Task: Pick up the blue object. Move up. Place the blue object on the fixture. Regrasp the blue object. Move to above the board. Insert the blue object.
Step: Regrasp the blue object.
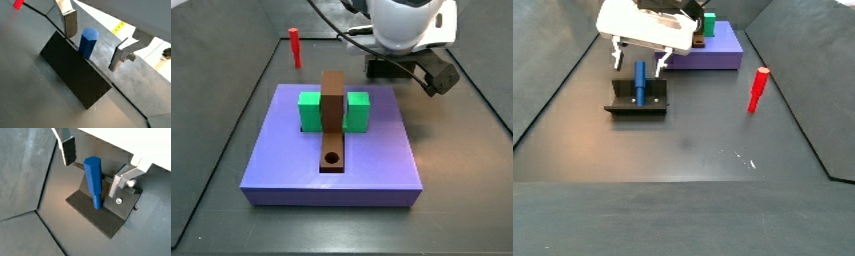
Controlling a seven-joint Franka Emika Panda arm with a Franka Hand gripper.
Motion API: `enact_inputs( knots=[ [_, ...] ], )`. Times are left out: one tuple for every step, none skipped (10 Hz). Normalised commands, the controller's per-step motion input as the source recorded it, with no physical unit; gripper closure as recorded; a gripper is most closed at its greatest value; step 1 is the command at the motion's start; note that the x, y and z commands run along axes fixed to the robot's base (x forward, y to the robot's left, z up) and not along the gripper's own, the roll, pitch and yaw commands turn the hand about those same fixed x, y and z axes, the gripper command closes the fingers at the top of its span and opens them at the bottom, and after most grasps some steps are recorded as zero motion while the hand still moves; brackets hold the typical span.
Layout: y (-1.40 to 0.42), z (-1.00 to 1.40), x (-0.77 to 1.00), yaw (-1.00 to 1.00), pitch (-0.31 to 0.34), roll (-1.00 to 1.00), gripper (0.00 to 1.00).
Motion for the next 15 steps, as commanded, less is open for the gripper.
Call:
enact_inputs(
  knots=[
    [-0.03,0.00,-0.03,0.07,0.000,0.01,0.00],
    [0.00,0.00,0.00,0.07,0.000,0.00,0.00],
    [0.00,-0.03,0.00,0.00,0.000,0.03,0.00],
    [0.00,-0.01,0.00,0.00,0.000,0.09,0.00],
    [0.00,0.00,0.00,0.00,0.000,0.00,0.00],
    [0.00,0.00,0.00,0.00,0.000,0.00,1.00],
    [0.00,0.00,0.00,0.00,0.000,0.00,1.00],
    [0.00,0.00,0.00,0.00,0.000,0.00,1.00],
    [0.00,0.00,0.00,0.00,0.000,0.00,1.00],
    [0.00,0.00,0.00,0.00,0.000,0.00,1.00],
    [0.00,0.00,0.00,0.00,0.000,0.00,1.00],
    [0.00,0.00,0.00,0.00,0.000,0.00,1.00],
    [0.00,0.00,0.00,0.00,0.000,0.00,1.00],
    [0.00,0.00,0.00,0.00,0.000,0.00,1.00],
    [0.00,0.00,0.00,0.00,0.000,0.00,1.00]
  ],
)
